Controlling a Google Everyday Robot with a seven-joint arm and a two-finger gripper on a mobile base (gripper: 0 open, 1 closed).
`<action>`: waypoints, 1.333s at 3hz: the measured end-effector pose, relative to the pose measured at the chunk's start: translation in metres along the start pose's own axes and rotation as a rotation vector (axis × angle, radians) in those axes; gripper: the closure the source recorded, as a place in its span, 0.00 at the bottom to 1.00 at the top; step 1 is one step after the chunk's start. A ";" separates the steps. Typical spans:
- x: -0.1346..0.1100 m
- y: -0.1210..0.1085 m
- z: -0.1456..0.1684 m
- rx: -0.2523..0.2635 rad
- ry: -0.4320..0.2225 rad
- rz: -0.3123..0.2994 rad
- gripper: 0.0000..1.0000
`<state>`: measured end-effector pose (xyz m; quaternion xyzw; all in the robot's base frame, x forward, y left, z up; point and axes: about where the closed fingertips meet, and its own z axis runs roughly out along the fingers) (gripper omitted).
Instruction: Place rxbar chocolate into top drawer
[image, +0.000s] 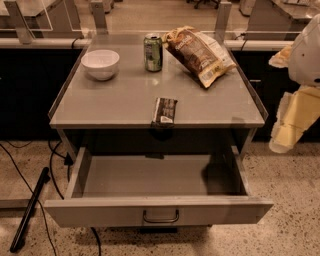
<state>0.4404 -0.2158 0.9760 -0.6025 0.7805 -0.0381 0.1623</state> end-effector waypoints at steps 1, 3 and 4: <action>-0.003 -0.006 0.007 0.022 0.002 0.001 0.00; -0.046 -0.027 0.032 0.014 -0.045 -0.035 0.00; -0.074 -0.039 0.055 -0.055 -0.134 -0.026 0.00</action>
Offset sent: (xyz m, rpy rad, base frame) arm 0.0480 0.0308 -0.0191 0.0025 -0.0362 0.0094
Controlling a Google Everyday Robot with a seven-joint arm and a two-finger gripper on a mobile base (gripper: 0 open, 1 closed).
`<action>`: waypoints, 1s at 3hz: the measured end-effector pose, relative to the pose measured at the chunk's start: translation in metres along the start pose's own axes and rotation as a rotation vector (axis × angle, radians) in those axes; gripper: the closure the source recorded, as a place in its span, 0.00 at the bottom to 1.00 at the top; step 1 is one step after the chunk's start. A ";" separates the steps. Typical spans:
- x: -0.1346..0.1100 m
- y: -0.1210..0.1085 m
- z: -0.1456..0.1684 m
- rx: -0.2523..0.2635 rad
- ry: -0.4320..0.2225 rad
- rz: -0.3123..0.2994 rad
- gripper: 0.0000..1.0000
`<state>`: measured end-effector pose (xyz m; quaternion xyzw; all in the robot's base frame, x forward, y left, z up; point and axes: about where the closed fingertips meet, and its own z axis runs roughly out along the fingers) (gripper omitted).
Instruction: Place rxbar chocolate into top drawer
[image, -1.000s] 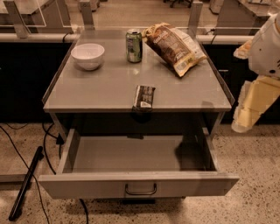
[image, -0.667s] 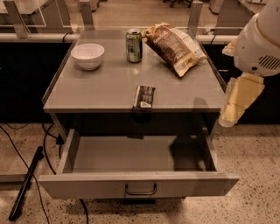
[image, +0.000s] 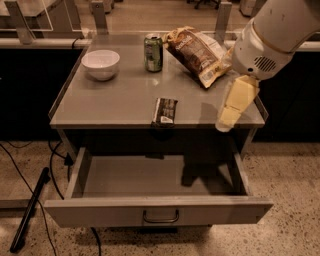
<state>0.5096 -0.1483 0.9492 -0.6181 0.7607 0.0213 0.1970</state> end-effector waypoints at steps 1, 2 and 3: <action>-0.019 -0.005 0.020 -0.070 -0.127 0.041 0.00; -0.019 -0.005 0.020 -0.070 -0.127 0.041 0.00; -0.018 -0.005 0.025 -0.042 -0.150 0.054 0.00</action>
Offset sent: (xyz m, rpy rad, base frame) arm 0.0123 0.0166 -0.0091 0.1144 0.0350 0.0063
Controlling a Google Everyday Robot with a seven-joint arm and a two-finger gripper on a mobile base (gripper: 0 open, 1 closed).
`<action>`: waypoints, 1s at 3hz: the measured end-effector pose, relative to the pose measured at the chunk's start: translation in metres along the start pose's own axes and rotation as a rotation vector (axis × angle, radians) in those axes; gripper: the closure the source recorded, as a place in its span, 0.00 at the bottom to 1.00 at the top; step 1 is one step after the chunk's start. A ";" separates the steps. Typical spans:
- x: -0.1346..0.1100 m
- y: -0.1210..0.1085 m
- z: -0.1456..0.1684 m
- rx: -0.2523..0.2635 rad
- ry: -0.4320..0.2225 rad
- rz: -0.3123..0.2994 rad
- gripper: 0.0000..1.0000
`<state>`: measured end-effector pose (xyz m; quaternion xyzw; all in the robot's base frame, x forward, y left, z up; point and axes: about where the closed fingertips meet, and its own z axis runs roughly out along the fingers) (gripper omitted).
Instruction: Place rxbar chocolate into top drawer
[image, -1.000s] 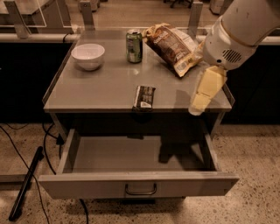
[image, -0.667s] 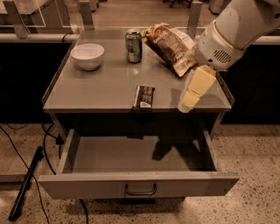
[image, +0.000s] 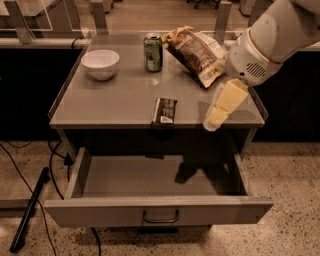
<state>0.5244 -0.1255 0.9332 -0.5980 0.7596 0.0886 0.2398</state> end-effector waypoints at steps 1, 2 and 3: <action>-0.008 -0.005 0.013 0.024 -0.052 -0.016 0.00; -0.029 -0.014 0.033 0.027 -0.101 -0.062 0.00; -0.044 -0.022 0.052 0.015 -0.122 -0.092 0.00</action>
Offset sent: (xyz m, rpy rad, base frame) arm 0.0498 0.0645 -0.0214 0.1192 -0.1182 0.1155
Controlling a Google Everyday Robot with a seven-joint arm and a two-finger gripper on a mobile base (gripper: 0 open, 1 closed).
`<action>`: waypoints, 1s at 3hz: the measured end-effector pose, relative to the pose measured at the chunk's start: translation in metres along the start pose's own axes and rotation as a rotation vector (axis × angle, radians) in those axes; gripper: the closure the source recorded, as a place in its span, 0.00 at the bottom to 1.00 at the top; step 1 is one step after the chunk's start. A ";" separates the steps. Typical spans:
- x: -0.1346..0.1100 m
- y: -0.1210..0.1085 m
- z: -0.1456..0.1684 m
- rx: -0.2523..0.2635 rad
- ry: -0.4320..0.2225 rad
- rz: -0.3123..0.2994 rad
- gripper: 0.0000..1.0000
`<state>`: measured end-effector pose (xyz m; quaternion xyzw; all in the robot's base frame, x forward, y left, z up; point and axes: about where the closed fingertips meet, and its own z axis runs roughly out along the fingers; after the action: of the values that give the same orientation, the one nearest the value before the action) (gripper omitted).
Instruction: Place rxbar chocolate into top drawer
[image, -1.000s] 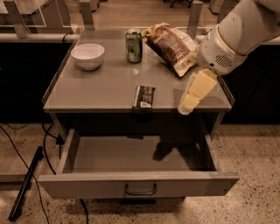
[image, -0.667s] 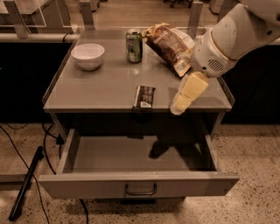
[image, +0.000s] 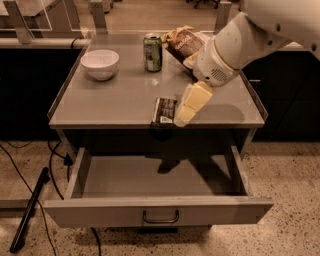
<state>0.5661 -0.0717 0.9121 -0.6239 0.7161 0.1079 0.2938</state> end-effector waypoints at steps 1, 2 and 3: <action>-0.002 -0.010 0.022 -0.020 0.011 -0.001 0.00; 0.001 -0.016 0.038 -0.040 0.032 0.022 0.00; 0.005 -0.021 0.051 -0.059 0.043 0.041 0.00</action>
Offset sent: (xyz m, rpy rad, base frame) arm 0.0406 0.0170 -0.0426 -0.0375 0.0915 -0.0247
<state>0.6003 -0.0534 0.8724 -0.6198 0.7313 0.1217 0.2575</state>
